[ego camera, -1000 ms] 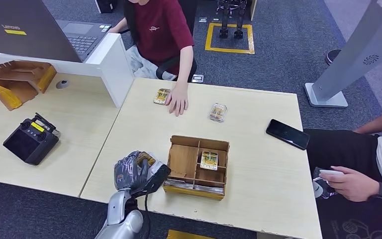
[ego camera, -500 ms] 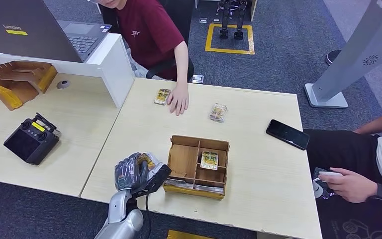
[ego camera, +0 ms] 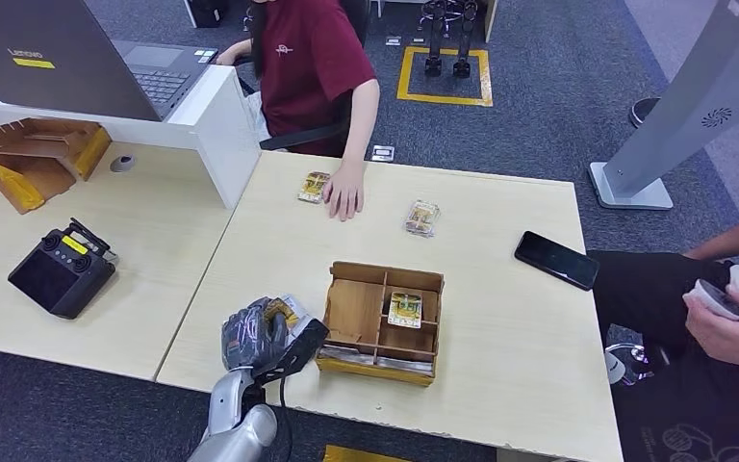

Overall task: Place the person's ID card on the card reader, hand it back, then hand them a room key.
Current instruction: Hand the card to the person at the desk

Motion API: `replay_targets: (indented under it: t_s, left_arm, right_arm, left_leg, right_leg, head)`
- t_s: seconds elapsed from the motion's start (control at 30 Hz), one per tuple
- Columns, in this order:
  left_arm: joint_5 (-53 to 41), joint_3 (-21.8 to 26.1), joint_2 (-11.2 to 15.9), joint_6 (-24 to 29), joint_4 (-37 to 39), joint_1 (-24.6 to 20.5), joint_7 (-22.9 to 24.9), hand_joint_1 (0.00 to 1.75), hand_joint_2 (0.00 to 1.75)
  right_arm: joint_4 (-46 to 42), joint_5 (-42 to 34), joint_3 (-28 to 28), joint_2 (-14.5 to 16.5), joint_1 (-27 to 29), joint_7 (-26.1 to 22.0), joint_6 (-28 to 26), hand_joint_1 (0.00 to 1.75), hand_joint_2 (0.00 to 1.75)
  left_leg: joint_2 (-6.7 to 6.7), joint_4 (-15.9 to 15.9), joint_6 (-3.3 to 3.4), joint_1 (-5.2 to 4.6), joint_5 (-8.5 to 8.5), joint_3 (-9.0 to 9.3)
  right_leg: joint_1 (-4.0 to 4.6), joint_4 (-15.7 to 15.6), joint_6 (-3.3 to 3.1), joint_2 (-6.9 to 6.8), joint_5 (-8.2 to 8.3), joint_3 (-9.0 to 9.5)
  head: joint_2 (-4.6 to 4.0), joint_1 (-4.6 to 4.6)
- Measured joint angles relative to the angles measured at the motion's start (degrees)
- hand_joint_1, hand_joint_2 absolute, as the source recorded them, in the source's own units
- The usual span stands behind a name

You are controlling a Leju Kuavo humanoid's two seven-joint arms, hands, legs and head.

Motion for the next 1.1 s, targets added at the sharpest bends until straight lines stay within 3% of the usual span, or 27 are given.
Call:
replay_targets:
  t_s: [0.07, 0.2, 0.27, 0.37, 0.5, 0.67, 0.97, 1.1]
  left_arm:
    - [7.4, 0.5, -0.4, -3.0, -0.6, 0.4, -5.7, 1.75, 1.75]
    - [33.6, 1.1, -1.5, -15.0, -8.7, 3.9, -21.3, 1.75, 1.75]
    - [41.8, 0.6, -1.6, -16.9, -15.1, 5.6, -24.6, 1.75, 1.75]
    - [46.6, -0.3, -1.0, -14.8, -24.0, 5.3, -26.3, 1.75, 1.75]
    - [45.9, -0.6, 0.2, -8.8, -29.4, 1.3, -26.6, 1.75, 1.75]
    - [41.1, -0.6, 1.3, -4.2, -29.3, -3.6, -26.2, 1.75, 1.75]
    - [33.4, -0.4, 3.2, 1.6, -20.8, -9.7, -23.9, 1.75, 1.75]
    - [24.0, 2.6, 3.5, 2.0, -16.5, -12.4, -23.9, 1.75, 1.75]
  right_arm:
    - [0.0, -0.1, 0.0, 0.0, 0.0, 0.2, -0.1, 0.0, 1.75]
    - [0.0, -0.2, 0.0, 0.0, 0.1, 1.5, -0.3, 0.0, 1.75]
    - [0.0, -0.2, 0.0, 0.0, 0.2, 2.4, -0.2, 0.0, 1.75]
    - [0.0, -0.1, 0.0, 0.0, 0.3, 3.0, 0.2, 0.0, 1.75]
    - [0.0, 0.0, 0.8, -0.1, 0.1, 3.0, 0.8, 0.0, 1.75]
    - [0.0, 0.0, 1.9, -0.2, -0.1, 2.5, 1.0, 0.0, 1.75]
    - [0.0, 0.0, 4.9, -0.5, -0.4, 2.7, 1.7, 0.0, 1.75]
    - [0.0, 0.0, 6.4, -0.7, -0.5, 2.6, 2.0, 0.0, 1.75]
  left_leg:
    - [0.0, 0.0, 0.0, 0.0, 0.0, 0.0]
    - [0.01, 0.0, 0.0, 0.0, 0.0, -0.05]
    - [0.01, 0.0, 0.03, 0.01, 0.03, -0.19]
    - [-0.04, 0.0, 0.11, 0.01, 0.09, -0.33]
    - [-0.06, 0.0, 0.1, 0.01, 0.11, -0.33]
    - [-0.05, 0.0, 0.09, 0.0, 0.12, -0.32]
    - [-0.05, 0.0, 0.09, 0.0, 0.12, -0.36]
    - [-0.05, 0.0, 0.09, 0.01, 0.12, -0.35]
  right_leg:
    - [0.0, 0.0, 0.0, 0.0, 0.0, 0.0]
    - [0.0, 0.0, 0.0, 0.02, 0.0, -0.09]
    - [0.01, 0.0, 0.02, 0.04, 0.02, -0.24]
    - [0.01, 0.0, 0.05, -0.01, 0.05, -0.35]
    - [0.01, 0.0, 0.04, -0.03, 0.05, -0.35]
    - [0.01, 0.0, 0.04, 0.0, 0.06, -0.35]
    - [0.0, 0.0, 0.05, -0.01, 0.06, -0.36]
    - [0.0, 0.0, 0.04, 0.01, 0.06, -0.36]
  head:
    - [0.0, 0.0]
    - [0.0, 0.01]
    - [0.0, 0.0]
    - [0.0, 0.0]
    - [0.0, 0.0]
    - [0.0, -0.01]
    - [0.0, 0.0]
    - [0.0, 0.0]
